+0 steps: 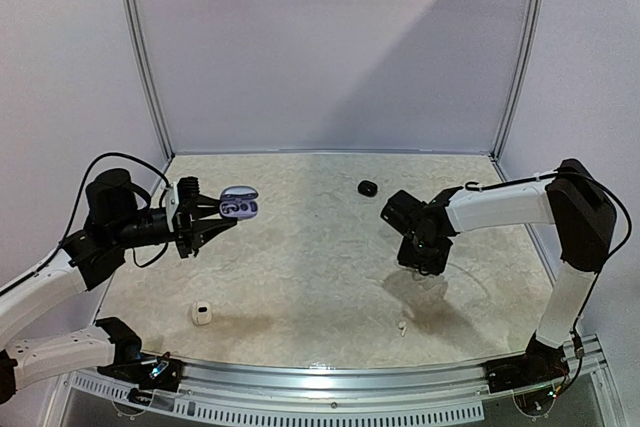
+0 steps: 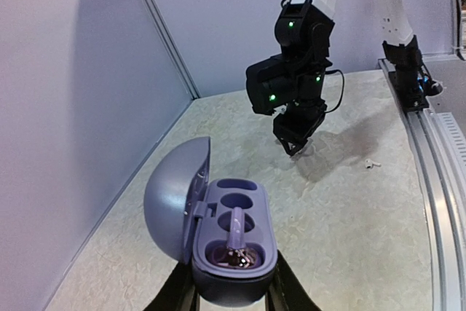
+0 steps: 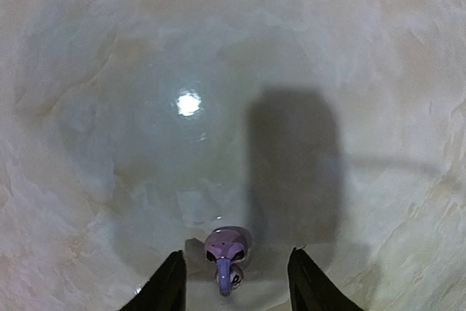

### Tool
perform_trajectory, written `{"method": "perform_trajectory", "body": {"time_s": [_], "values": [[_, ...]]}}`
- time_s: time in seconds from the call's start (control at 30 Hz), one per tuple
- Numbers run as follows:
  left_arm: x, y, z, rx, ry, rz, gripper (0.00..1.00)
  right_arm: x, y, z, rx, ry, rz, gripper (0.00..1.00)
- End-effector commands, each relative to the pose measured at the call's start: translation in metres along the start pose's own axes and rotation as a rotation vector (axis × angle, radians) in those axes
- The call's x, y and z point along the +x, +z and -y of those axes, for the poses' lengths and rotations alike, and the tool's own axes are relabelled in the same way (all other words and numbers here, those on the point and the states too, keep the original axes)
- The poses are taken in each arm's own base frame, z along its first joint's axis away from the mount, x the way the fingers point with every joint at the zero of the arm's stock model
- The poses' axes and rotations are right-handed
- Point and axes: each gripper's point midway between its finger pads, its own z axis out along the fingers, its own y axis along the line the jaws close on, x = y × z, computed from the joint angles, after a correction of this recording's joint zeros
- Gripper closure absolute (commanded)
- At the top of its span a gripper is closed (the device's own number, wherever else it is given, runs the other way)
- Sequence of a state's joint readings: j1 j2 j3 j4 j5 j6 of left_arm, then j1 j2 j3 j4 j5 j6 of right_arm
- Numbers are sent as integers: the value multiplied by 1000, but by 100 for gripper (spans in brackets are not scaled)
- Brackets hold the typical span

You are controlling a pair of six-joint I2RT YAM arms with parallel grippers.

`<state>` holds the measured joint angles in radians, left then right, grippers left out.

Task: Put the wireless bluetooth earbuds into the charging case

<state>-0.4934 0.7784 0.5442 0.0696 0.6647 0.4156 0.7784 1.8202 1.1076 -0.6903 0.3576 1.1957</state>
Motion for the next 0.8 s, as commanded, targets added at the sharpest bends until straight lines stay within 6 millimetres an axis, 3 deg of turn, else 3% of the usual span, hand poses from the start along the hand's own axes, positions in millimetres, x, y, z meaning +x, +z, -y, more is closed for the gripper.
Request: {"method": "perform_trajectory", "body": {"time_s": [0.0, 0.2, 0.3, 0.4, 0.47, 0.63, 0.77], "values": [[6, 2, 8, 23, -8, -15, 100, -18, -21, -6, -38, -42, 37, 40], [6, 1, 9, 32, -14, -13, 100, -42, -55, -11, -47, -153, 97, 20], [5, 1, 9, 35, -10, -15, 100, -58, -79, -42, -181, -320, 158, 16], [4, 2, 10, 42, -10, -14, 100, -56, -104, -69, -319, -748, 215, 16], [2, 2, 10, 46, -13, -9, 100, -42, -113, -73, -393, -1098, 256, 15], [1, 2, 10, 45, -24, -8, 100, 4, -107, -39, -530, -1907, 326, 17], [1, 1, 8, 41, -16, -21, 100, -4, -89, -17, -472, -2177, 214, 27]]}}
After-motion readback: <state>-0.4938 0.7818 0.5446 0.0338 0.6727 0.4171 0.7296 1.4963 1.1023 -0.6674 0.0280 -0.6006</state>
